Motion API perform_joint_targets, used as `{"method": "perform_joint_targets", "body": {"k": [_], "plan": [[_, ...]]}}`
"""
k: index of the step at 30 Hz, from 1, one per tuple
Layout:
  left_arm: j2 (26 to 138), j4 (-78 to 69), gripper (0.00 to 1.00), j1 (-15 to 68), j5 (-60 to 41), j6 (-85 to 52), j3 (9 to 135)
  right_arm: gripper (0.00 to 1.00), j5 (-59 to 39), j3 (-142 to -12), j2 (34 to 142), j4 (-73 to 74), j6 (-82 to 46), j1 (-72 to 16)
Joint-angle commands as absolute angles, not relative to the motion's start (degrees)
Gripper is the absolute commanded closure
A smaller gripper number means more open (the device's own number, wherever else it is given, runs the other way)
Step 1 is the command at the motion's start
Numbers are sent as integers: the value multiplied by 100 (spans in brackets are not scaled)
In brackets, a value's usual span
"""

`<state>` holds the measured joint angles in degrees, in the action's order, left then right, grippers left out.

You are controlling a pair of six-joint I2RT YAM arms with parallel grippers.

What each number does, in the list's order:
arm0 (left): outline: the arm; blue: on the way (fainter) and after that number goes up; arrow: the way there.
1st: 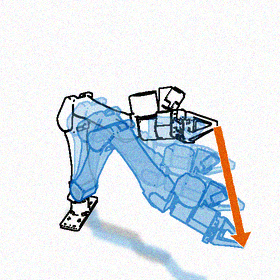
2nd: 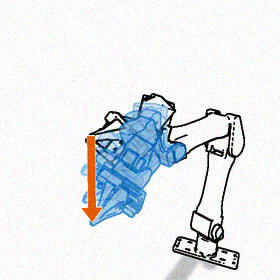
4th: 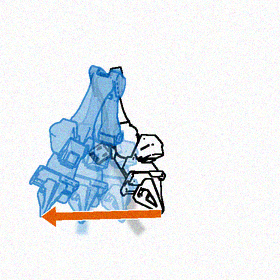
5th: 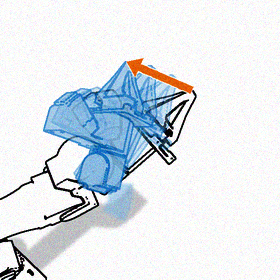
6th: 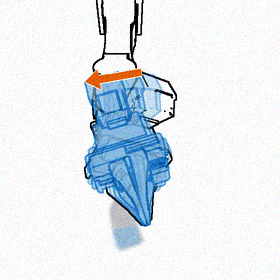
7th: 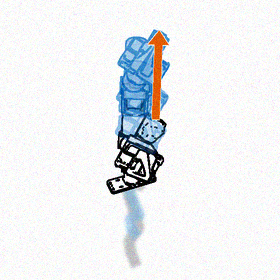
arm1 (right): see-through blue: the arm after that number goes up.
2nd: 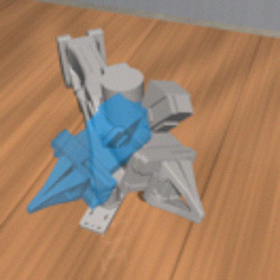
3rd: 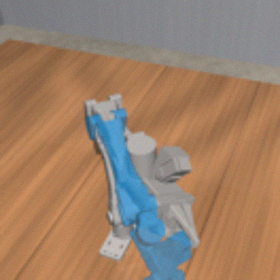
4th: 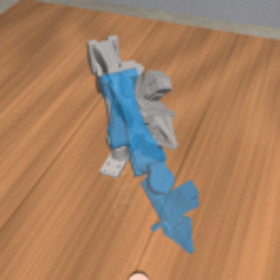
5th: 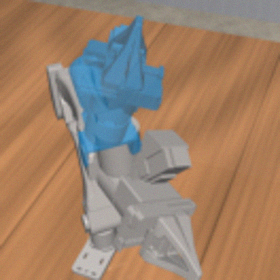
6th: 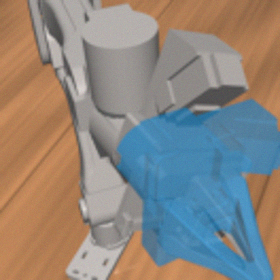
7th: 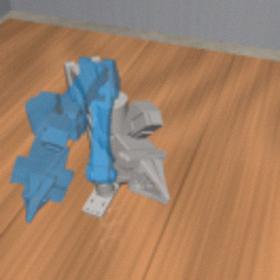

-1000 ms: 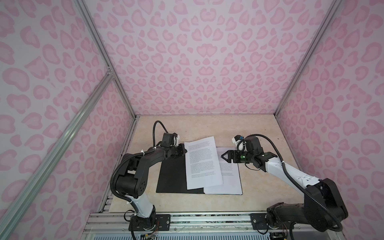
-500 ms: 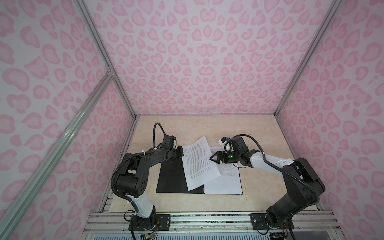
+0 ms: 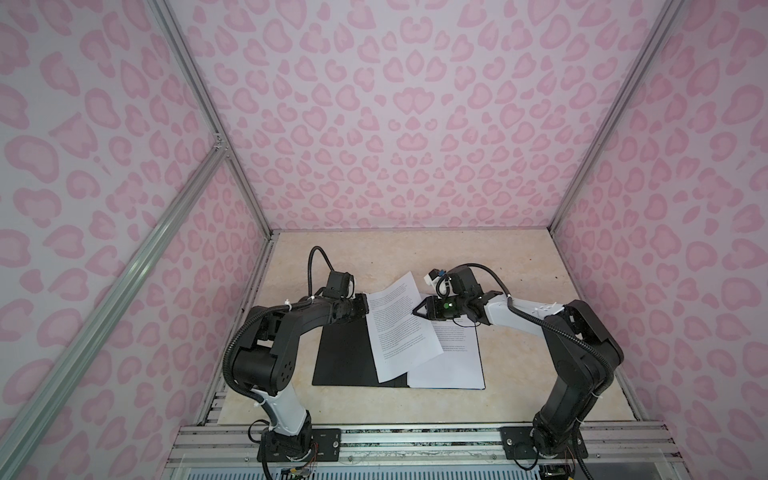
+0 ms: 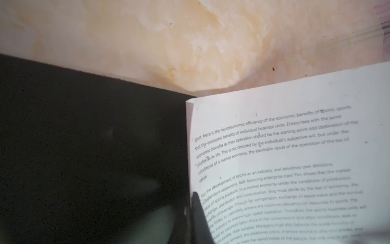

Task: Put the files into the folder

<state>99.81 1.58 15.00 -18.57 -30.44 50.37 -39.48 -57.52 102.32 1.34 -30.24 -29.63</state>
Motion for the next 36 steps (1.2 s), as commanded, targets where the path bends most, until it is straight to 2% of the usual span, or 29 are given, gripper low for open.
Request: {"method": "perform_joint_targets", "body": {"k": [1,5,9,12,16,18,20,21,22,26,32,36], "plan": [[10020,-9,97,1502,-1940,-3067,5019,84,-3973,-5774,10301,68,-3195,-2991],[10014,-44,97,1503,-2017,-3107,5019,100,-4041,-5713,10319,188,-3393,-2996],[9959,-78,97,1496,-2067,-3127,4994,100,-4113,-5550,10178,404,-3552,-2992],[9861,-138,90,1501,-2173,-3160,4954,100,-4035,-5483,9871,330,-3514,-2982],[9466,-348,68,1501,-2368,-3296,4755,100,-3785,-5228,9130,103,-3429,-2823],[9194,-516,53,1496,-2500,-3402,4598,100,-3617,-5003,8724,-54,-3368,-2644],[8839,-688,34,1520,-2644,-3525,4427,100,-3440,-4712,8307,-322,-3241,-2360],[8656,-768,15,1548,-2671,-3573,4339,100,-3369,-4569,8140,-439,-3173,-2201],[8434,-852,2,1606,-2680,-3615,4248,100,-3332,-4375,7952,-542,-3111,-1998],[7461,-1055,3,2197,-2525,-3474,3983,100,-3273,-3733,7530,-819,-2840,-1263],[6152,-1362,3,3138,-1994,-3118,3717,100,-3026,-3226,7587,-582,-2791,-1195],[5587,-1241,3,3383,-1366,-2769,3209,100,-3011,-3036,7543,-401,-2941,-1211]]}}
